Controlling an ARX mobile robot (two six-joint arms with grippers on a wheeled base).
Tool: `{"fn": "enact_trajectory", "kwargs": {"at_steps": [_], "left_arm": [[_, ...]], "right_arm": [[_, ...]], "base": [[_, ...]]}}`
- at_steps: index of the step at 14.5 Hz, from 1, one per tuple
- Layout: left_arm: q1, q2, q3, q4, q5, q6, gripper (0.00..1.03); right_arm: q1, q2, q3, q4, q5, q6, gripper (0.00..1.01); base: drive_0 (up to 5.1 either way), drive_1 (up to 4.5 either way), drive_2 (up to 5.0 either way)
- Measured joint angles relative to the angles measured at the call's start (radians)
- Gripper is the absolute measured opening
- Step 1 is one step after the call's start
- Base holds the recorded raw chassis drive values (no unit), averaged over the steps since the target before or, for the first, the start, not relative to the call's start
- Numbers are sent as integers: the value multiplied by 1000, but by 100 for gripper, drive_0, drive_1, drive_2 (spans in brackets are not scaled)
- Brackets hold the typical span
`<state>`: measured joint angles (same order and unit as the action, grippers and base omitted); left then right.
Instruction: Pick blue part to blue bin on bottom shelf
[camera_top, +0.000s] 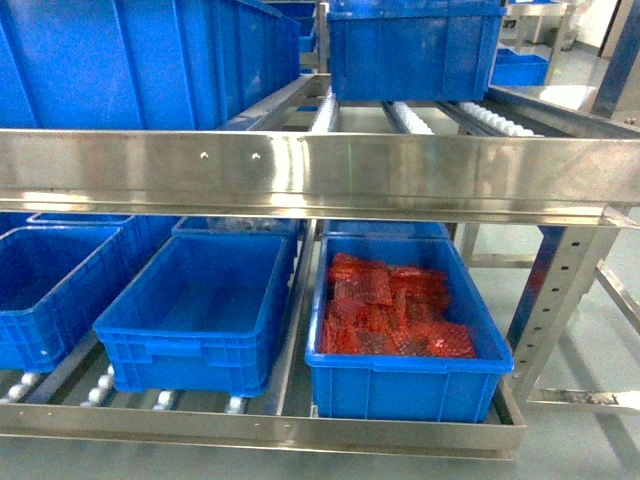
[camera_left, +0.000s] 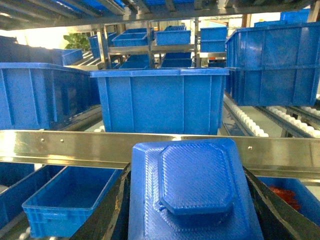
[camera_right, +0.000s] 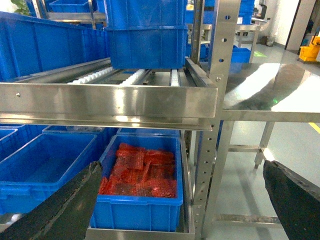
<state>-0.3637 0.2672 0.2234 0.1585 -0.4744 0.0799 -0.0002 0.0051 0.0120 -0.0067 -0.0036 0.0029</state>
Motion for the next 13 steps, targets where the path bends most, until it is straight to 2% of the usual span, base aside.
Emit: {"fn": "enact_trajectory", "kwargs": {"at_steps": [13], "left_arm": [[0, 0, 0, -1, 3, 0, 44]], "right_arm": [[0, 0, 0, 2, 1, 0, 98]], "base": [[0, 0, 0]]}}
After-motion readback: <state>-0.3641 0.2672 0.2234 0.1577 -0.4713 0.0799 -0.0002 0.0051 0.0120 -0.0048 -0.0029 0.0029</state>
